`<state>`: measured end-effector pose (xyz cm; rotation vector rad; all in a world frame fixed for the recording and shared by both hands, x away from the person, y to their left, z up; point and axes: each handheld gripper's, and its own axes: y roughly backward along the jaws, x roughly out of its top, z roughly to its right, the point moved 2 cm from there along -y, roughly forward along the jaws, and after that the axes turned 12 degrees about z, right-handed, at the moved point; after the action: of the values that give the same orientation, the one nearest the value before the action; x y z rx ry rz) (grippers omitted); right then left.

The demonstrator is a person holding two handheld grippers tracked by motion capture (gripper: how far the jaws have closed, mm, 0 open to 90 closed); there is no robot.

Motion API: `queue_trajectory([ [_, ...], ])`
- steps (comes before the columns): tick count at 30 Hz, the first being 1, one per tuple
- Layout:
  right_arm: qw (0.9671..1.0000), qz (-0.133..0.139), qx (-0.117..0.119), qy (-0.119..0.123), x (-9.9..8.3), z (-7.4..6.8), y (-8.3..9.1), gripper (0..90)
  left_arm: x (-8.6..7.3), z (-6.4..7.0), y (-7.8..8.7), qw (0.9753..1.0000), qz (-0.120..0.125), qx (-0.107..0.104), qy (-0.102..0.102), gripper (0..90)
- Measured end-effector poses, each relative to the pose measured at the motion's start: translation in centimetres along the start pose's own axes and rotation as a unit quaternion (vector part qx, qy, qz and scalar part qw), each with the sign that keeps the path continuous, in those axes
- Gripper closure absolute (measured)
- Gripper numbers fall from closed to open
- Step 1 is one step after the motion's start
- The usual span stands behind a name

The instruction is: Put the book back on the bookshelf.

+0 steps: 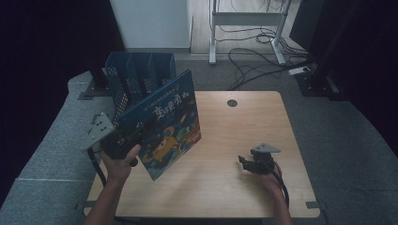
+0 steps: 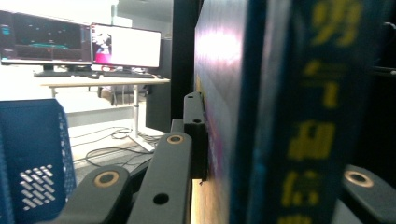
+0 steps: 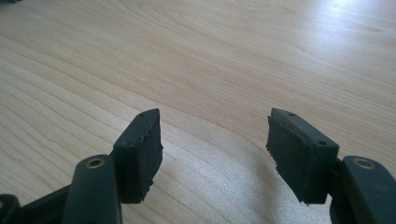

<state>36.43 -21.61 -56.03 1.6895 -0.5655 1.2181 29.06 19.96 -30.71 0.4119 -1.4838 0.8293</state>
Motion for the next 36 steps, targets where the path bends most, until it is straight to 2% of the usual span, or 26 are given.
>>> queue_trajectory([
  [9,0.9997,-0.020,-0.011,0.004,-0.4,0.1,-0.4,33.7,0.5,-0.9,0.5,0.9999,0.004,0.012,0.002,81.8],
  [20,0.9996,-0.023,-0.011,-0.008,-0.4,0.3,-0.4,33.6,1.3,-1.7,1.1,0.9996,0.010,0.026,-0.002,81.8],
  [36,0.9996,-0.022,-0.012,-0.017,-0.5,0.5,-0.4,33.6,1.4,-3.2,1.3,0.9985,0.005,0.054,-0.007,81.8],
])
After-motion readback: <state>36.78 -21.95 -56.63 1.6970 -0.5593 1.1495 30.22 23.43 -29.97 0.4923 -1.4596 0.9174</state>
